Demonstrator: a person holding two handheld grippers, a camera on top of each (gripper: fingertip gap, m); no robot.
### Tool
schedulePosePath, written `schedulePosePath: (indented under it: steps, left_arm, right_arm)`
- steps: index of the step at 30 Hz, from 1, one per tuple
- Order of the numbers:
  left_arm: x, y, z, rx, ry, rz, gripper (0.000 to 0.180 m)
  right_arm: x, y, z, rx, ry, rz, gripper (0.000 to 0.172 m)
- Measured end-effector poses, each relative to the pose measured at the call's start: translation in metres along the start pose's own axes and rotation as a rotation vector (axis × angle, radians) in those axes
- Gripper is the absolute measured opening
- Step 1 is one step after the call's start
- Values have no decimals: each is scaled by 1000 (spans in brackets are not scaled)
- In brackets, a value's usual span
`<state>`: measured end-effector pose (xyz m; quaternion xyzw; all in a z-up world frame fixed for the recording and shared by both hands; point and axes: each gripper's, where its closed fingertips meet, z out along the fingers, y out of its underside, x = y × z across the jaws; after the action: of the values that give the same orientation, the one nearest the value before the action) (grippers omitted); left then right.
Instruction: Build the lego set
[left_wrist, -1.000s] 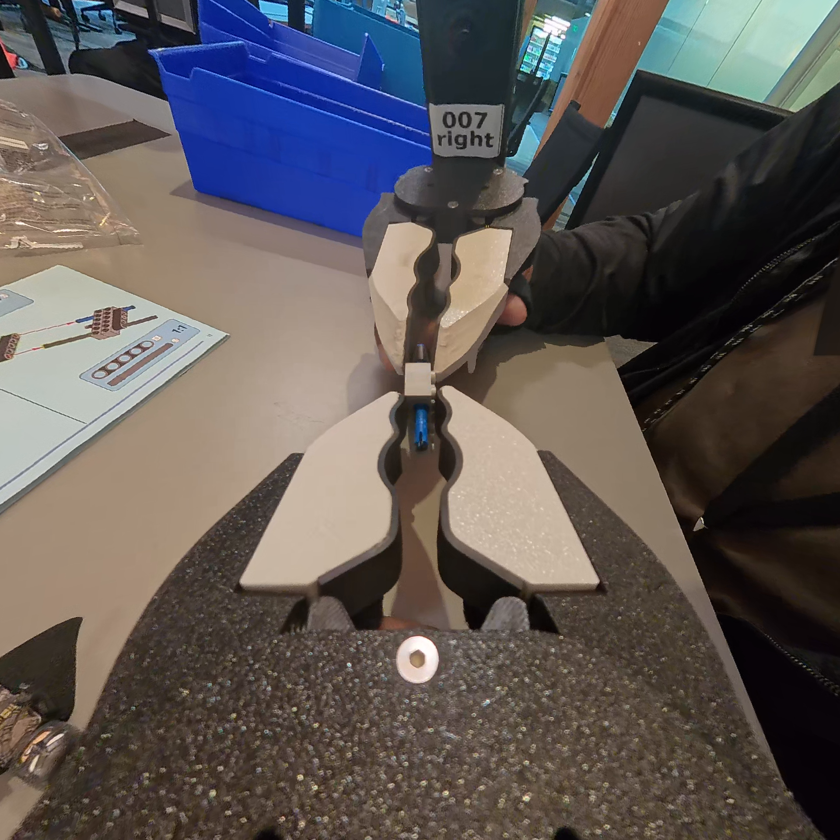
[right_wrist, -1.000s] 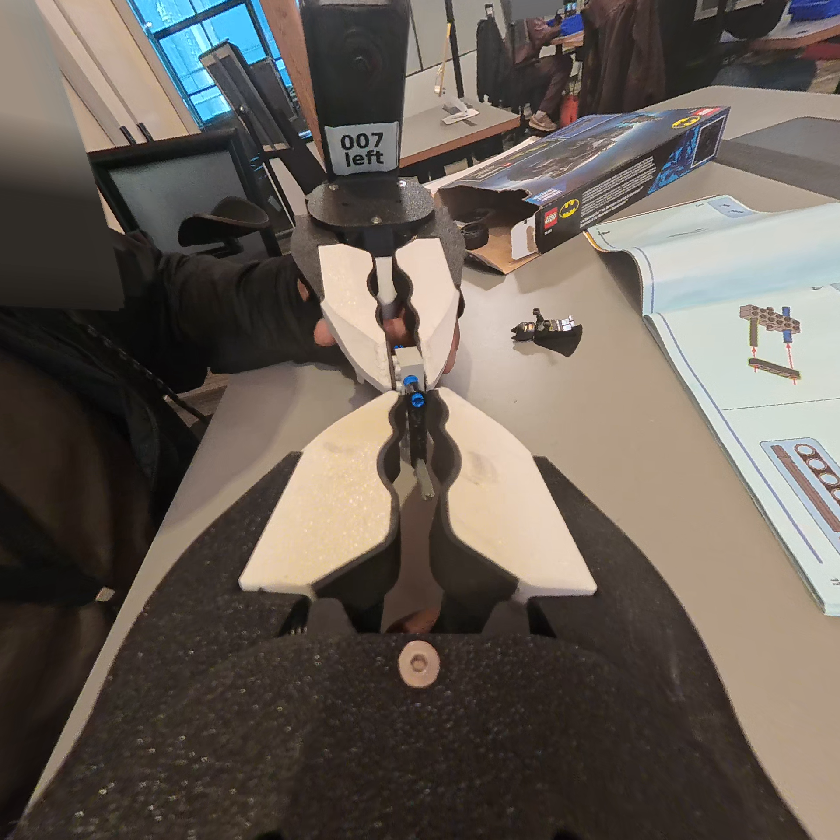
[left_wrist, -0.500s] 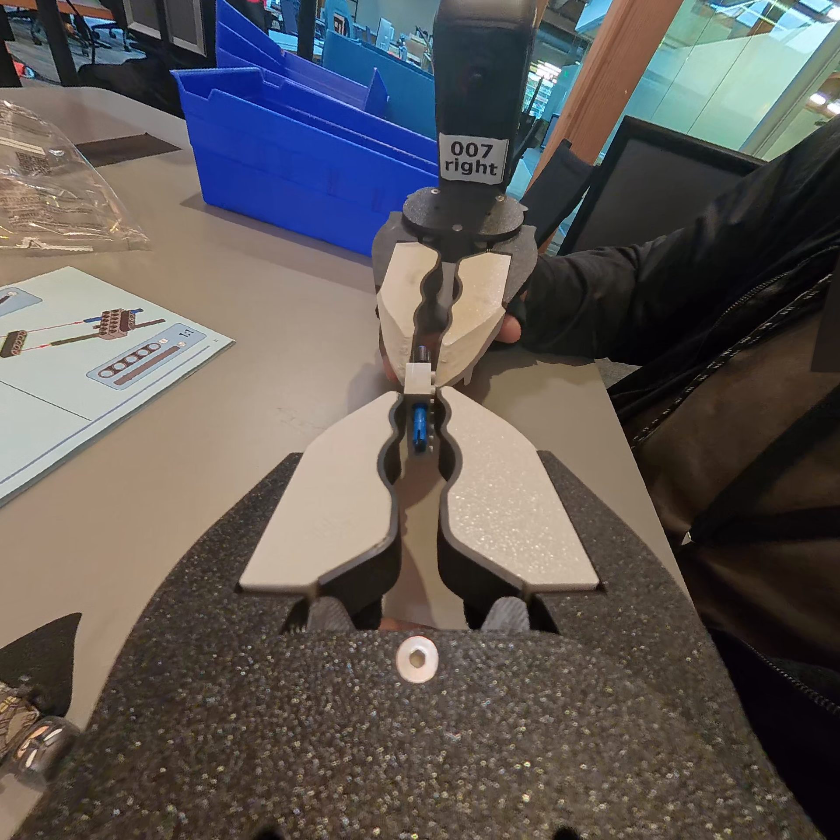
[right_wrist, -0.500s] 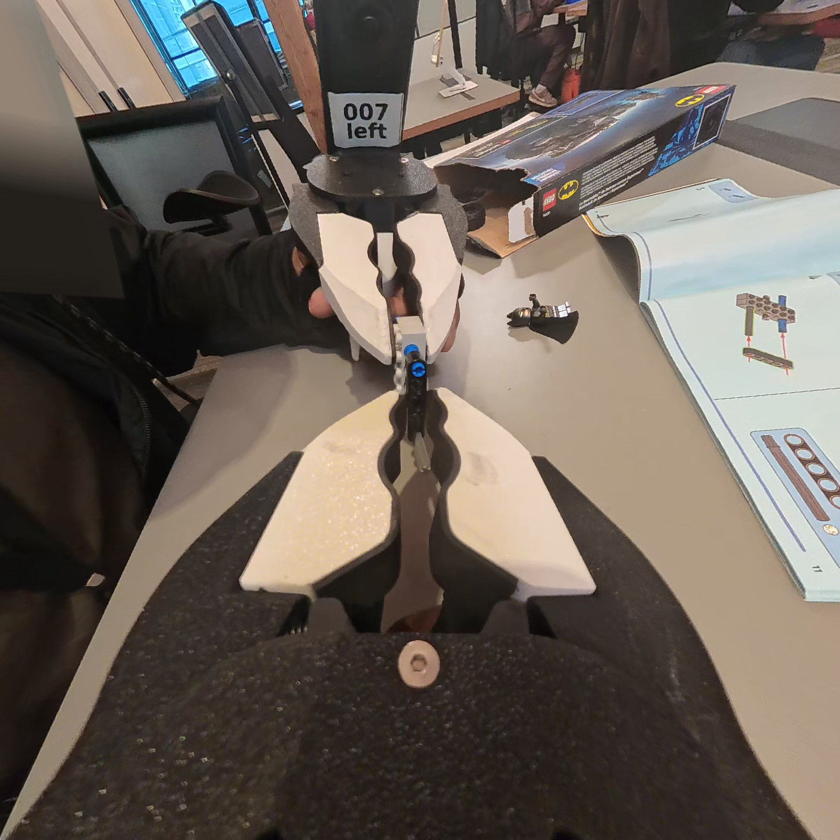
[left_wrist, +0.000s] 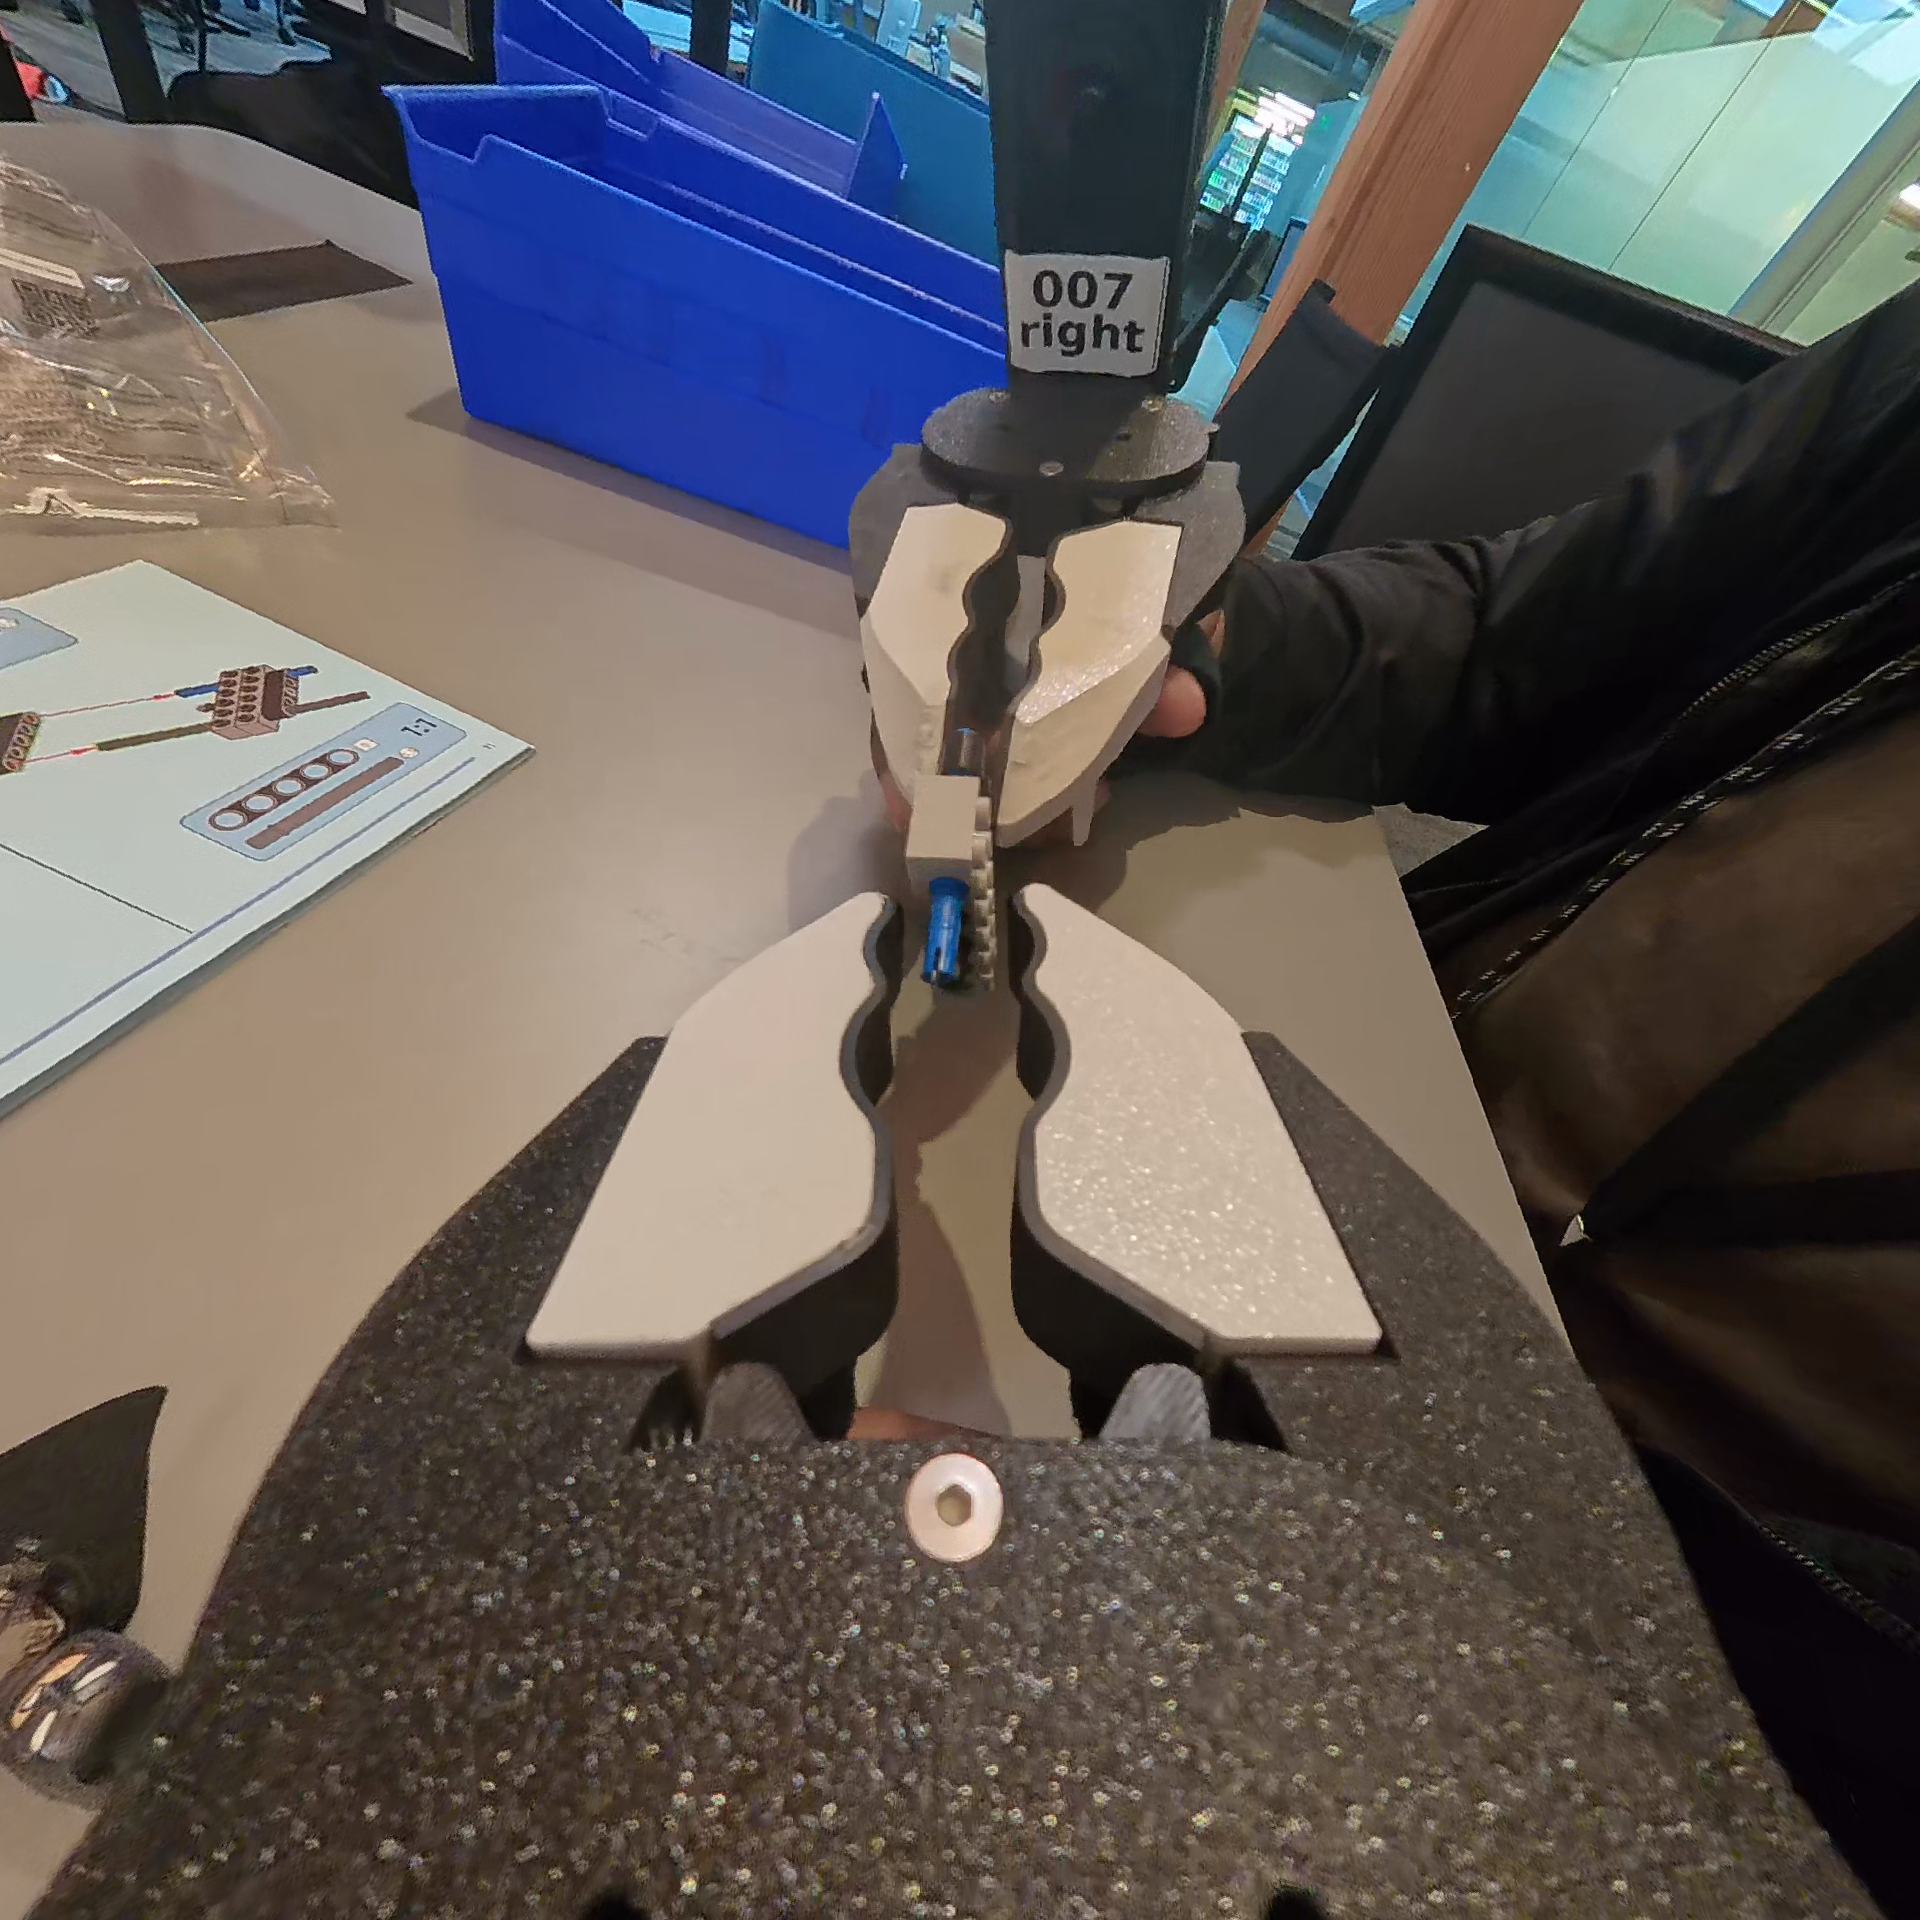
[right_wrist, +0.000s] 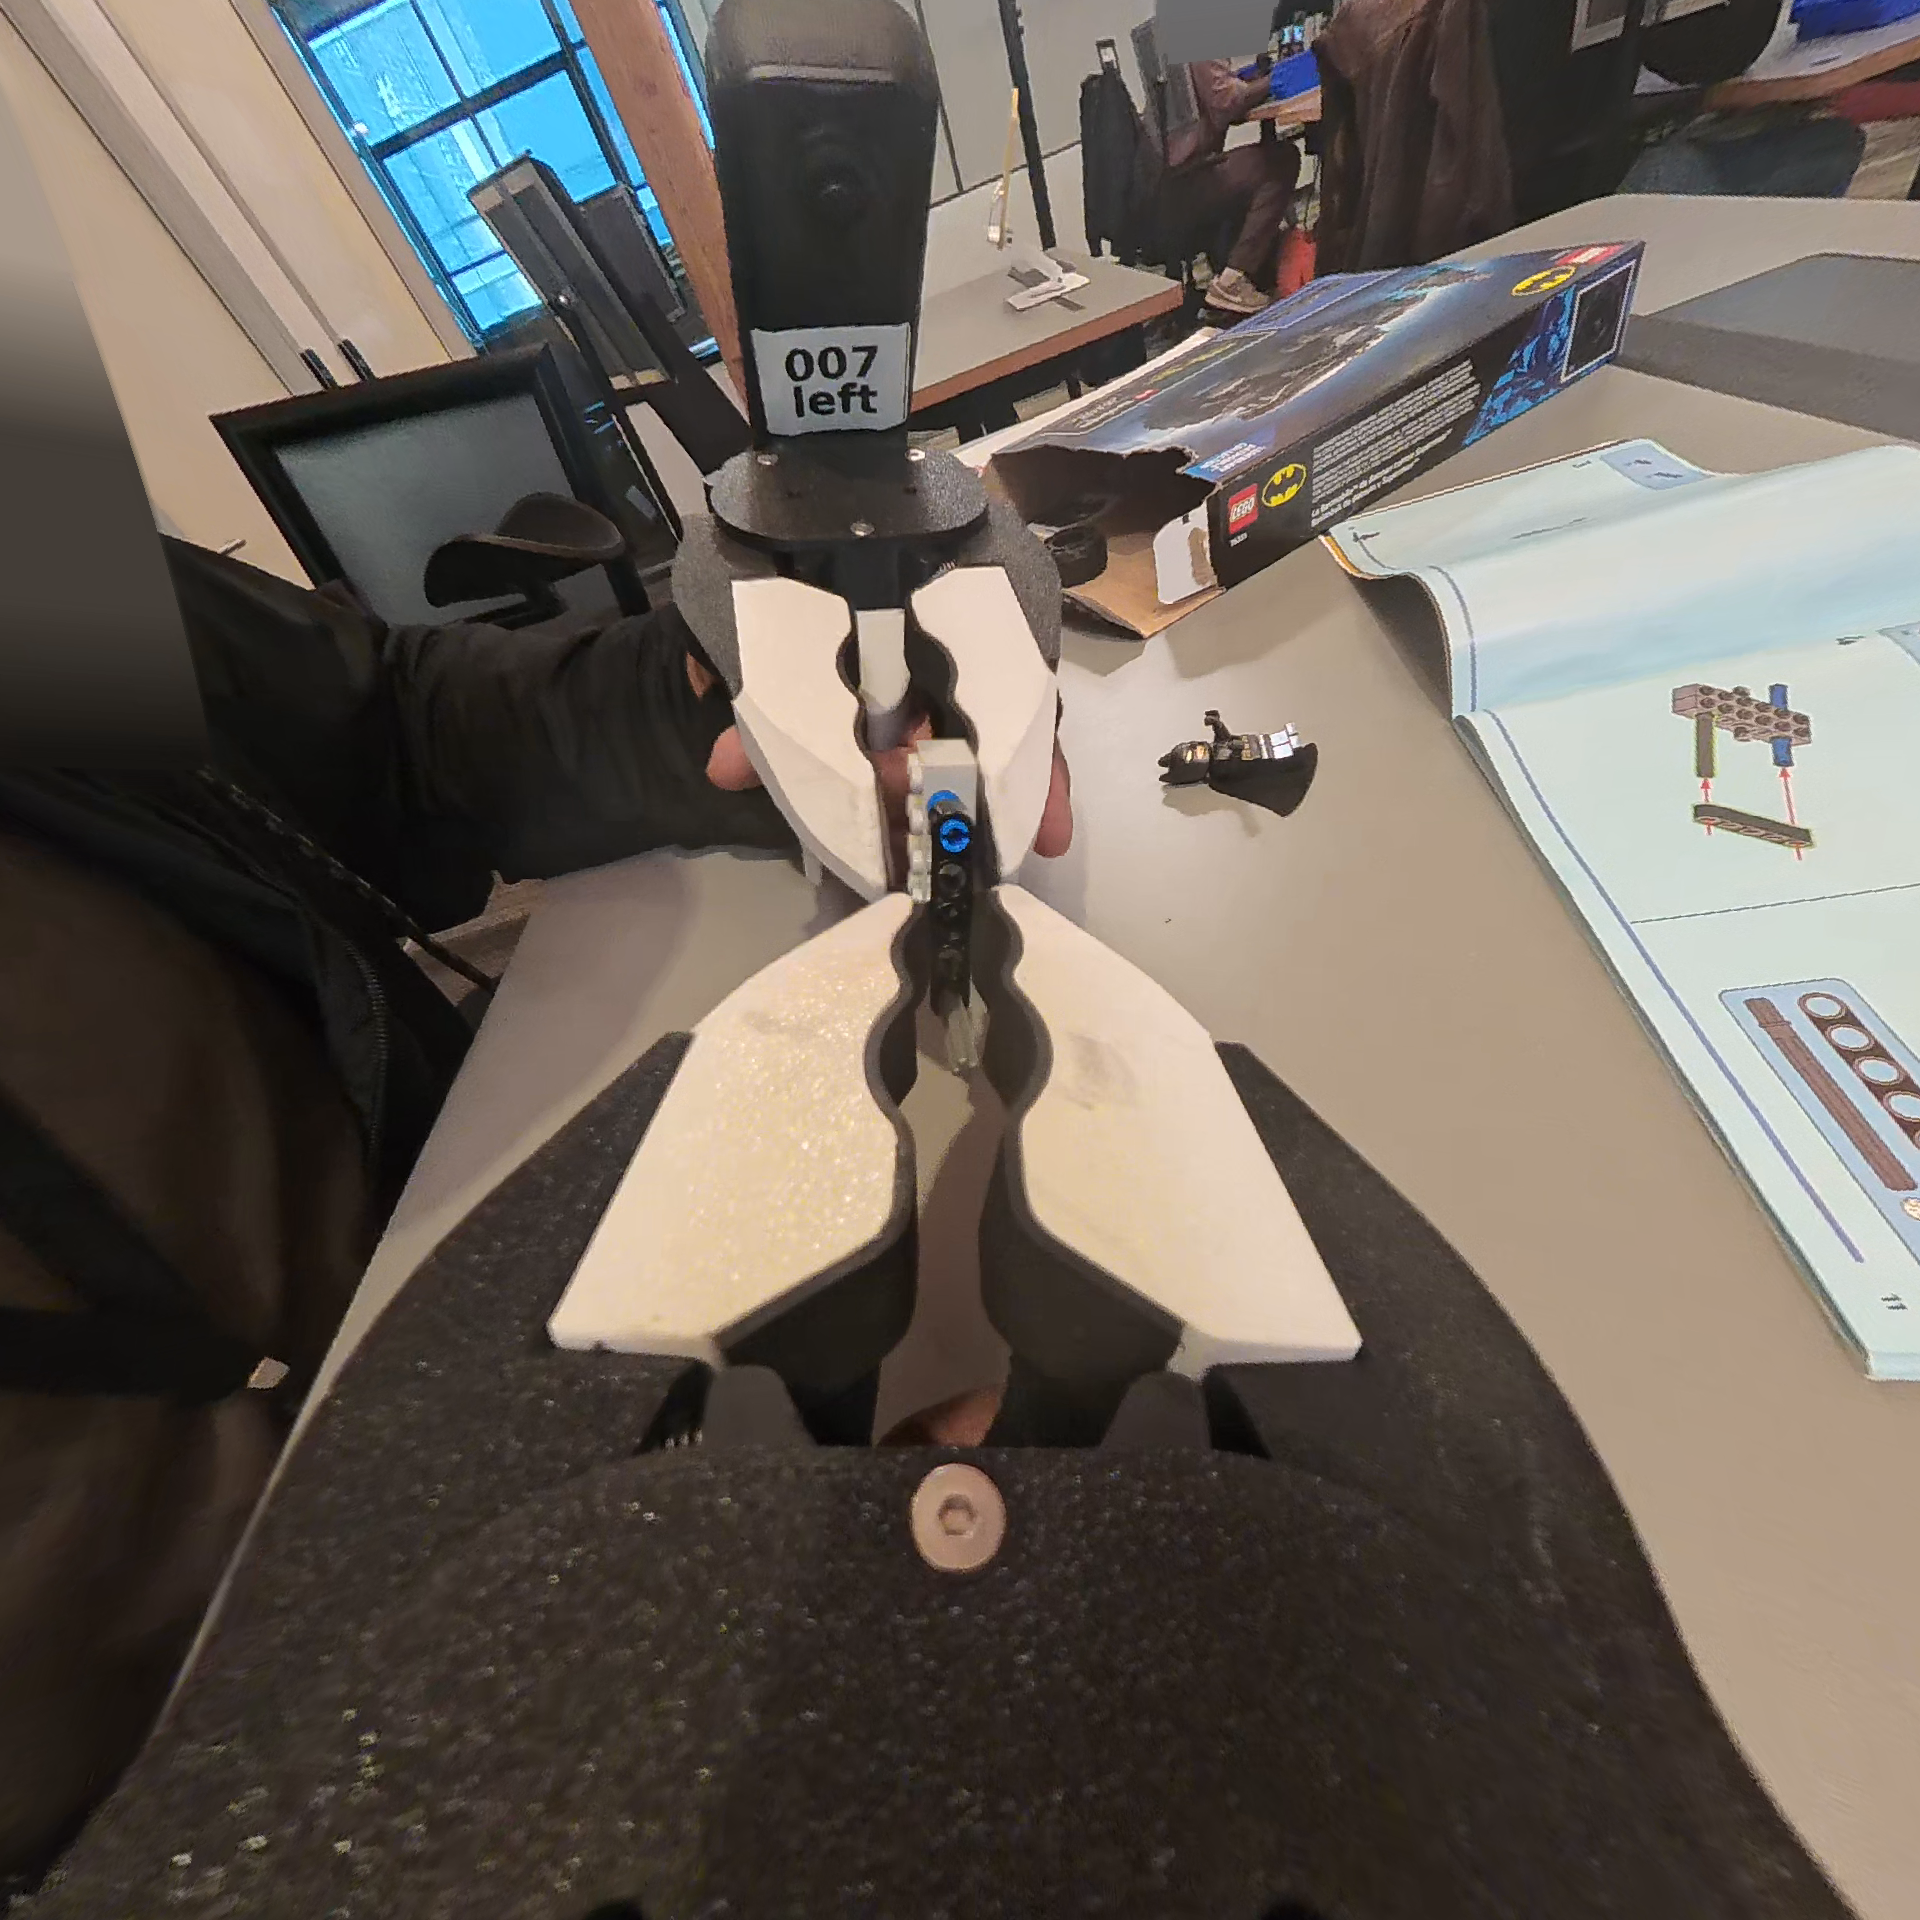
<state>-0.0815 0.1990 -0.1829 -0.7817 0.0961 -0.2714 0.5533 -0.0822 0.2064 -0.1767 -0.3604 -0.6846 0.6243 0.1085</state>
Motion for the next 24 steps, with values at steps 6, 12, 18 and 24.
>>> schedulePosePath:
  steps: [6, 12, 18, 24]
  left_arm:
    - [6, 3, 3, -25, 22, 18, 12]
    - [7, 2, 2, -16, 33, 12, 11]
    - [6, 0, 0, -1, 33, 8, 11]
    - [8, -1, 1, 8, 46, -3, 11]
  right_arm:
    - [-5, -2, 2, 20, -23, 15, 8]
    - [-5, -2, 2, 17, -25, 18, 9]
    - [-5, 1, 2, -1, -22, 4, 8]
    - [-7, 0, 2, 10, -36, 10, 8]
